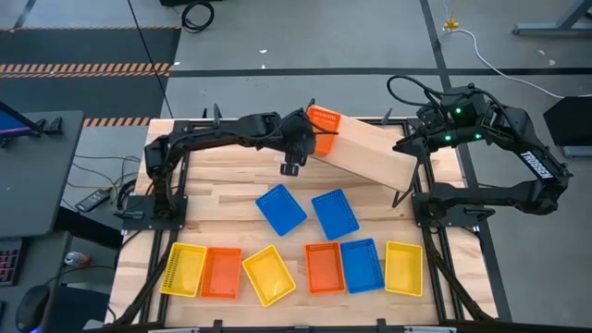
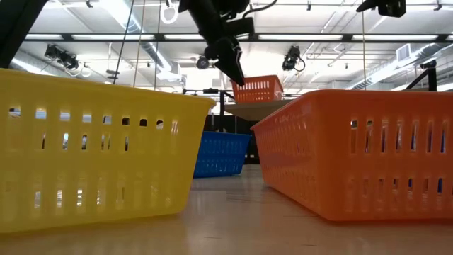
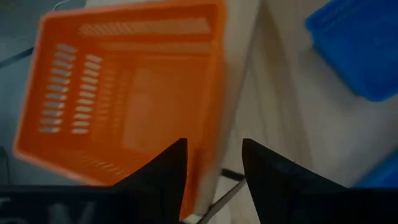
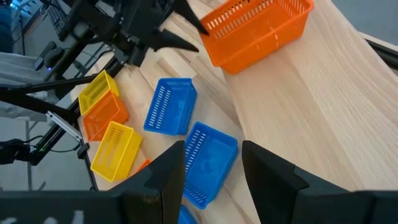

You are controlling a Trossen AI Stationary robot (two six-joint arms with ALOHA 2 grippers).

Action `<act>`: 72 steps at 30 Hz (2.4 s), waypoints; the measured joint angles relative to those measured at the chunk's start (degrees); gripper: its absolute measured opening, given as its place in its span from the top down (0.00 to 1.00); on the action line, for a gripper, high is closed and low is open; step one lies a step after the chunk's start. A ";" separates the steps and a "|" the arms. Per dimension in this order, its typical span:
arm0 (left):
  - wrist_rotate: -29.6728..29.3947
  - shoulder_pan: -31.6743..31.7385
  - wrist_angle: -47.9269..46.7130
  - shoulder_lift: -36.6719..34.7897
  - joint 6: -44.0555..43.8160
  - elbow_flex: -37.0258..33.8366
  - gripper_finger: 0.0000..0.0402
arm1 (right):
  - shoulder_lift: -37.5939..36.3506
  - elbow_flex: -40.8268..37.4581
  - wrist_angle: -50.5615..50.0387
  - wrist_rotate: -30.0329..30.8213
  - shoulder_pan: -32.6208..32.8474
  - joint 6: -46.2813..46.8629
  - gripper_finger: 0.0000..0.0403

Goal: Stack baskets on shelf by color
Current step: Put the top orange basket on the shelf, then put the left blue basket on the shelf

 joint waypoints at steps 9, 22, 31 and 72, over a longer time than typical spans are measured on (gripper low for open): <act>-0.09 0.43 -0.83 -0.04 2.01 0.01 0.65 | 0.00 0.00 0.00 -0.02 0.00 -0.02 0.59; -1.32 1.09 -1.49 -0.04 5.66 -0.01 0.72 | 0.00 0.00 0.00 -0.02 0.00 -0.02 0.59; -1.88 3.52 0.22 -0.07 7.59 -0.01 0.72 | 0.00 0.00 0.00 -0.45 0.00 0.46 0.59; -7.75 -4.61 -4.50 -2.29 -4.20 2.82 0.72 | -0.12 -0.02 0.10 -1.97 -0.02 -0.12 0.59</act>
